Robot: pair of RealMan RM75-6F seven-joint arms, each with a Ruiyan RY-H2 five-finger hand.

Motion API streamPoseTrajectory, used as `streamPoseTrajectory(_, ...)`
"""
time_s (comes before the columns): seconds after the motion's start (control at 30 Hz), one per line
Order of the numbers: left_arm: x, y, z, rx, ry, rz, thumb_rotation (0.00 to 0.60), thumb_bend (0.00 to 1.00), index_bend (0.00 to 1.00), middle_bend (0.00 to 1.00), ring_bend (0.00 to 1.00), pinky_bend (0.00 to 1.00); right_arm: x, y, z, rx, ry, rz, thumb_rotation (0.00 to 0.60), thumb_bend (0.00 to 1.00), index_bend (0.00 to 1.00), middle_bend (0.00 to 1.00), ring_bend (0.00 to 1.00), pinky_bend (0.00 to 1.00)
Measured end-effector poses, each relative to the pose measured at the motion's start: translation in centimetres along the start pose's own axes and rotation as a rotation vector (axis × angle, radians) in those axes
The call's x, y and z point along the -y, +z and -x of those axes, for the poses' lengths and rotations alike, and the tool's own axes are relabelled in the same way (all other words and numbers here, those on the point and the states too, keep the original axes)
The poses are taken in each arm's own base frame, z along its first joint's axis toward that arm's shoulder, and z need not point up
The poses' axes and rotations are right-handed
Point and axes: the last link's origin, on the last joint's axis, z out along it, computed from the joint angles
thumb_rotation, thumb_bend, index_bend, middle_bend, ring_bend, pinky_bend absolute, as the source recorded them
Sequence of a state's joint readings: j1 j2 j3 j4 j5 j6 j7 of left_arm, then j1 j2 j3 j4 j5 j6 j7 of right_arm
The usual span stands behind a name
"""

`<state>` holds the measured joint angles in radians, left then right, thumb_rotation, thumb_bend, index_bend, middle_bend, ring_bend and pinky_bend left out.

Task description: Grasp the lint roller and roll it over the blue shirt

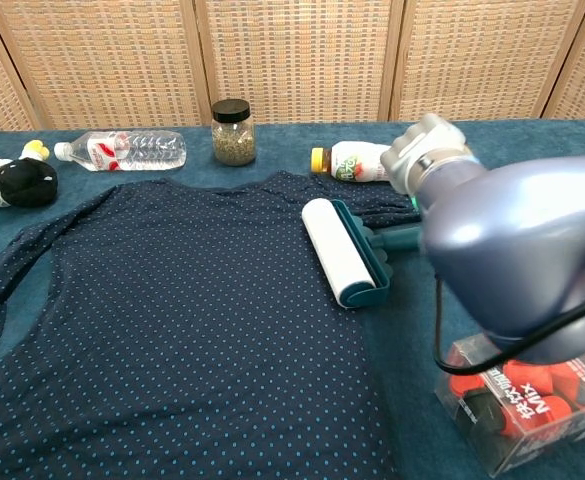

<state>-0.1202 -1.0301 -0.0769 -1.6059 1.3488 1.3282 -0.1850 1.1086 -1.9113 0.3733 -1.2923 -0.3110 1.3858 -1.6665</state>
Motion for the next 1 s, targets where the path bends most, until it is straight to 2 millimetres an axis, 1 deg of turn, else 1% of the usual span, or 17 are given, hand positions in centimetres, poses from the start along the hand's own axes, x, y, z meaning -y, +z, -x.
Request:
streamPoseTrajectory(0.07, -0.1, -0.2, -0.1, -0.003, -0.001, 0.011, 0.600, 0.00, 0.00, 0.00, 0.00, 0.00, -1.1, -0.5, -0.1, -0.032, 0.055, -0.013, 0.600, 0.00, 0.00, 0.98, 1.00, 1.00)
streamPoseTrajectory(0.13, -0.2, -0.4, -0.1, -0.005, -0.001, 0.022, 0.600, 0.00, 0.00, 0.00, 0.00, 0.00, -2.5, -0.9, -0.1, -0.078, 0.132, -0.026, 0.600, 0.00, 0.00, 0.89, 0.96, 0.99)
streamPoseTrajectory(0.17, -0.3, -0.6, -0.1, -0.007, 0.001, 0.030, 0.600, 0.00, 0.00, 0.00, 0.00, 0.00, -3.2, -1.0, -0.1, -0.101, 0.169, -0.028, 0.600, 0.00, 0.00, 0.83, 0.92, 0.96)
streamPoseTrajectory(0.2, -0.4, -0.7, -0.1, -0.010, 0.002, 0.037, 0.600, 0.00, 0.00, 0.00, 0.00, 0.00, -4.0, -1.0, 0.0, -0.125, 0.209, -0.029, 0.600, 0.00, 0.00, 0.72, 0.81, 0.84)
streamPoseTrajectory(0.27, -0.6, -1.0, -0.1, -0.017, 0.004, 0.054, 0.600, 0.00, 0.00, 0.00, 0.00, 0.00, -6.0, -1.2, 0.5, -0.183, 0.309, -0.035, 0.600, 0.00, 0.00, 0.43, 0.48, 0.47)
streamPoseTrajectory(0.33, -0.8, -1.4, -0.1, -0.025, 0.006, 0.069, 0.600, 0.00, 0.00, 0.00, 0.00, 0.00, -8.3, -1.4, 1.3, -0.237, 0.413, -0.048, 0.600, 0.00, 0.00, 0.16, 0.15, 0.14)
streamPoseTrajectory(0.4, -0.9, -1.8, -0.1, -0.032, 0.008, 0.082, 0.600, 0.00, 0.00, 0.00, 0.00, 0.00, -10.4, -1.8, 2.3, -0.274, 0.501, -0.062, 0.600, 0.00, 0.00, 0.03, 0.02, 0.01)
streamPoseTrajectory(0.43, -0.9, -2.0, 0.0, -0.036, 0.009, 0.086, 0.600, 0.00, 0.00, 0.00, 0.00, 0.00, -11.9, -2.1, 3.1, -0.293, 0.558, -0.074, 0.600, 0.00, 0.00, 0.00, 0.00, 0.00)
streamPoseTrajectory(0.53, -1.0, -2.5, 0.0, -0.052, 0.007, 0.094, 0.600, 0.00, 0.00, 0.00, 0.00, 0.00, -15.2, -3.4, 5.3, -0.332, 0.680, -0.111, 0.600, 0.00, 0.00, 0.00, 0.00, 0.00)
streamPoseTrajectory(0.63, -1.1, -3.0, -0.2, -0.076, 0.007, 0.110, 0.600, 0.00, 0.00, 0.00, 0.00, 0.00, -17.9, -5.3, 7.7, -0.365, 0.766, -0.162, 0.600, 0.00, 0.00, 0.00, 0.00, 0.00)
streamPoseTrajectory(0.7, -1.2, -3.4, -0.2, -0.094, 0.005, 0.121, 0.600, 0.00, 0.00, 0.00, 0.00, 0.00, -19.0, -6.6, 9.3, -0.380, 0.807, -0.198, 0.600, 0.00, 0.00, 0.00, 0.00, 0.00)
streamPoseTrajectory(0.8, -1.3, -3.9, -0.3, -0.109, 0.003, 0.133, 0.600, 0.00, 0.00, 0.00, 0.00, 0.00, -20.4, -8.9, 12.6, -0.380, 0.848, -0.242, 0.600, 0.00, 0.00, 0.00, 0.00, 0.00)
streamPoseTrajectory(0.83, -1.3, -4.0, -0.3, -0.113, 0.003, 0.135, 0.600, 0.00, 0.00, 0.00, 0.00, 0.00, -21.0, -9.8, 14.1, -0.372, 0.848, -0.243, 0.600, 0.00, 0.00, 0.00, 0.00, 0.00)
streamPoseTrajectory(0.93, -1.3, -4.5, -0.3, -0.119, 0.002, 0.142, 0.600, 0.00, 0.00, 0.00, 0.00, 0.00, -22.5, -11.9, 17.4, -0.348, 0.829, -0.205, 0.600, 0.00, 0.00, 0.00, 0.00, 0.00)
streamPoseTrajectory(1.0, -1.3, -4.7, -0.2, -0.119, 0.001, 0.145, 0.600, 0.00, 0.00, 0.00, 0.00, 0.00, -23.0, -12.7, 18.1, -0.343, 0.826, -0.184, 0.600, 0.00, 0.00, 0.00, 0.00, 0.00)
